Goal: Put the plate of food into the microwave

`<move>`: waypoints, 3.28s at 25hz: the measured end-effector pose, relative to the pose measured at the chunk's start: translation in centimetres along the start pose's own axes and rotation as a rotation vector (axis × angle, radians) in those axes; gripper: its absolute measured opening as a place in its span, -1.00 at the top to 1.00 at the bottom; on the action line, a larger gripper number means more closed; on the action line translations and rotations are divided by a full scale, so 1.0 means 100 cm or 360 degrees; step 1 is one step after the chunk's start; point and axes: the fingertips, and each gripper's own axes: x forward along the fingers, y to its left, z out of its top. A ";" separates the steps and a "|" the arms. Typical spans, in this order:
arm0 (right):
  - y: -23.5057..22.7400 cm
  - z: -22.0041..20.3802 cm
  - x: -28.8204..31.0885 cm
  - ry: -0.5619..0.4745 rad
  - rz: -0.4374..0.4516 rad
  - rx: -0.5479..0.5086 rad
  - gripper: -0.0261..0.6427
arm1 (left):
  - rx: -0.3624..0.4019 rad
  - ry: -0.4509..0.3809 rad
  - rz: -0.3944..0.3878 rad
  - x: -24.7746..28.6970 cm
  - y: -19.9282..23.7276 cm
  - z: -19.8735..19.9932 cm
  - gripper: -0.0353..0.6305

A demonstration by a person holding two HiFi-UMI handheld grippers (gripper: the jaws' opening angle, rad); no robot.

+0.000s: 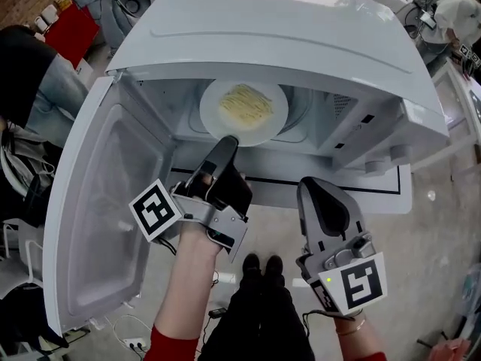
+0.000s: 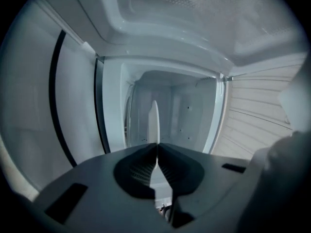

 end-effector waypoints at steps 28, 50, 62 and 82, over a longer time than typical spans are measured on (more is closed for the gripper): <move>-0.002 -0.016 0.022 0.0057 0.0055 -0.0026 0.88 | 0.0050 -0.0035 0.0179 0.055 0.014 0.017 0.83; -0.004 -0.006 0.030 0.0087 0.0091 -0.0028 0.88 | 0.0449 0.0057 0.0601 0.059 0.020 0.027 0.69; -0.008 0.003 0.034 0.0092 0.0112 -0.0037 0.88 | 0.0935 0.0208 0.0775 0.058 0.022 0.033 0.68; -0.003 0.008 0.041 0.0071 0.0152 -0.0042 0.88 | 0.1378 0.0386 0.0897 0.057 0.027 0.044 0.59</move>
